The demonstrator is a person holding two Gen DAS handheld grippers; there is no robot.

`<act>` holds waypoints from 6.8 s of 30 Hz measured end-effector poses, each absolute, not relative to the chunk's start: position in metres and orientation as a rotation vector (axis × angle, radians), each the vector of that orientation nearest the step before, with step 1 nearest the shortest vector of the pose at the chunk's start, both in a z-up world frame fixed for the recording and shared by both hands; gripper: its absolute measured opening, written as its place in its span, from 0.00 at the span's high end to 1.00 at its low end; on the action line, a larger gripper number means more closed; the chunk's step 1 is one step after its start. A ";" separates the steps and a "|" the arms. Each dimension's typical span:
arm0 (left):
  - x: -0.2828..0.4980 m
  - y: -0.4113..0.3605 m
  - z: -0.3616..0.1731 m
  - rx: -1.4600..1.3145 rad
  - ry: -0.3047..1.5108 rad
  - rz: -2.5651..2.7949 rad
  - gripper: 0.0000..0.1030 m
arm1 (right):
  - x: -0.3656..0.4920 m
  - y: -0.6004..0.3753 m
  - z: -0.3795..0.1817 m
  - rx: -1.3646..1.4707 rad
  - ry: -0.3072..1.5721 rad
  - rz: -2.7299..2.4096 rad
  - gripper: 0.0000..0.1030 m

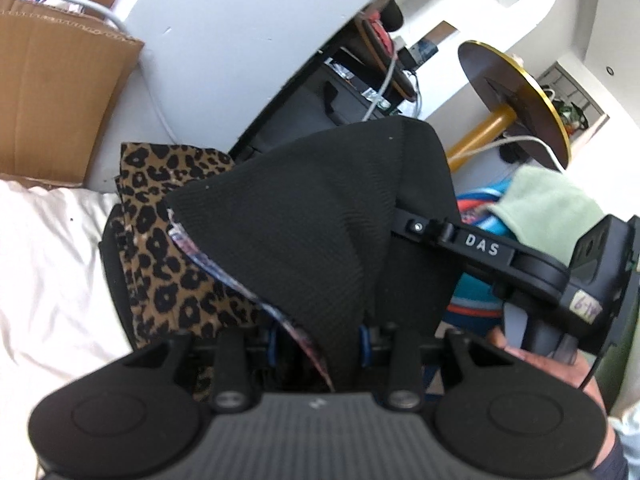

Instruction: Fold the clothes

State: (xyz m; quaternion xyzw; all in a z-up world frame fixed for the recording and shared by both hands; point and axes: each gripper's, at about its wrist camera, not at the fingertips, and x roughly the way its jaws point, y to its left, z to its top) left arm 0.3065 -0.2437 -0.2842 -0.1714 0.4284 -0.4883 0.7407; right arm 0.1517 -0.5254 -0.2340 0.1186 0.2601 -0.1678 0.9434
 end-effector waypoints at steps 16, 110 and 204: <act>0.380 -0.240 -0.337 -0.506 1.047 -0.969 0.63 | 0.225 -0.547 -0.274 0.240 0.588 -0.313 0.87; 0.401 -0.289 -0.343 -0.144 0.909 -0.906 0.98 | 0.197 -0.549 -0.363 0.251 0.596 -0.436 0.61; 0.227 -0.010 0.049 -0.057 0.971 -0.456 0.00 | 0.108 -0.421 -0.100 0.499 0.907 -0.177 0.00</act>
